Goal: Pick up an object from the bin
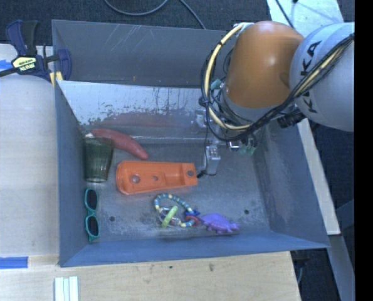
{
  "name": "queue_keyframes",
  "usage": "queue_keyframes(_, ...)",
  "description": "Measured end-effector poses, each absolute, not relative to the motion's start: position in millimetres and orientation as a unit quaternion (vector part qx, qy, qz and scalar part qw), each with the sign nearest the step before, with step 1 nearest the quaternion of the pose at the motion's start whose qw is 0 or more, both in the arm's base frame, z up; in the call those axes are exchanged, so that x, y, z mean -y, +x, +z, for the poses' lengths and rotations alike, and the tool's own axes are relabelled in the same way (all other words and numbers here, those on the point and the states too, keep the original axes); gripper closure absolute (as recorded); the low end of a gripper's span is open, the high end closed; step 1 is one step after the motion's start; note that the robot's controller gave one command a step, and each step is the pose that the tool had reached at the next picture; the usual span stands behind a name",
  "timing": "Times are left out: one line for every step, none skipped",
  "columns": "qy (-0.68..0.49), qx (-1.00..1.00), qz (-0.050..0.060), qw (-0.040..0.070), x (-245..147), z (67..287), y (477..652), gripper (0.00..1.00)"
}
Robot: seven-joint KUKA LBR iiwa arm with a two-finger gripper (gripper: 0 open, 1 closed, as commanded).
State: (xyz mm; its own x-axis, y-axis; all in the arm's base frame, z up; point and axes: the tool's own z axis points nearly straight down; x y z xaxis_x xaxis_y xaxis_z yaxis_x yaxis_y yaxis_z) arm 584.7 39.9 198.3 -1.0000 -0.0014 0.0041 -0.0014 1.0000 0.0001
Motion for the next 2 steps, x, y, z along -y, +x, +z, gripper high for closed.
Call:
queue_keyframes(0.000,1.000,0.000,-0.002,-39.7,203.2,585.8,0.00)
queue_keyframes(0.038,0.999,0.000,-0.003,-64.1,137.6,597.3,0.00)
